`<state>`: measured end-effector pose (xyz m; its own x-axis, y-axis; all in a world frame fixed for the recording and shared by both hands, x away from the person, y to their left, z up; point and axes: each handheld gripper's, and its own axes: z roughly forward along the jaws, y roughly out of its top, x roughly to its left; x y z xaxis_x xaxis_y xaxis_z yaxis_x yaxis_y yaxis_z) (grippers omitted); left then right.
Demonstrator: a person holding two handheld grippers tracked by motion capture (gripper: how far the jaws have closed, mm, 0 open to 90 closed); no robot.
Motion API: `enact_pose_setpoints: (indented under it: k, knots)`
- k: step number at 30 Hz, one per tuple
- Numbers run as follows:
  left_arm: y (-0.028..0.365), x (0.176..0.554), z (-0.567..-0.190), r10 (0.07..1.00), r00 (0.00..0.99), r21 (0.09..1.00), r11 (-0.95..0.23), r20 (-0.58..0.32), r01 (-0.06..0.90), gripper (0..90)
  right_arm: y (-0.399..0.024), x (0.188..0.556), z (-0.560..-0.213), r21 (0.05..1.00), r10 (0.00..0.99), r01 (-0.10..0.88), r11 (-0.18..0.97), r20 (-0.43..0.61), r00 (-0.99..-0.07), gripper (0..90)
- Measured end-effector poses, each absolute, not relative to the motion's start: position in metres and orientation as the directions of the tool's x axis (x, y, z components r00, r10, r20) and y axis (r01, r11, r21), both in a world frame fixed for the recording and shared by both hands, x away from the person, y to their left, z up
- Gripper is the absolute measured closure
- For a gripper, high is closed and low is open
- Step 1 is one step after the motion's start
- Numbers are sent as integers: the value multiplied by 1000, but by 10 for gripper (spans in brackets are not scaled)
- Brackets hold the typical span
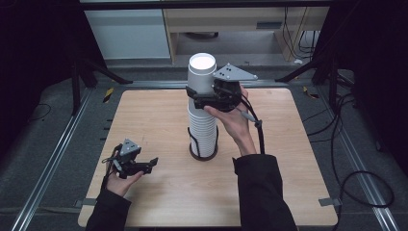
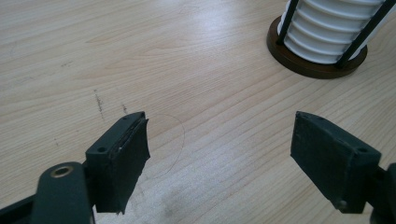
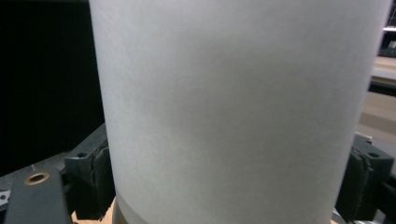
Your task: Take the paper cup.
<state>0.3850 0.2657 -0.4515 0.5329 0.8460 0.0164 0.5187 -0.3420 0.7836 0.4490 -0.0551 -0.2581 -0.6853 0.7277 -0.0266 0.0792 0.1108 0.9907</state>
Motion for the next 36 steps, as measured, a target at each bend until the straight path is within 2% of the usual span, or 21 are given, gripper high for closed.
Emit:
enact_pose_setpoints:
  k: [13, 22, 27, 36]
  knots:
    - [267, 385, -451, 845, 534, 784, -342, 15, 519, 187, -69, 437, -231, 995, 728, 28, 91, -48, -684, 131]
    - [267, 384, -450, 843, 537, 787, -337, 7, 518, 187, -100, 422, -222, 995, 744, 6, 103, -73, -664, 130]
    - [267, 384, -450, 841, 541, 788, -336, 4, 516, 187, -121, 412, -227, 993, 755, 13, 119, -82, -650, 130]
    - [263, 382, -447, 830, 557, 789, -345, 4, 508, 186, -155, 396, -258, 987, 758, 59, 150, -76, -647, 130]
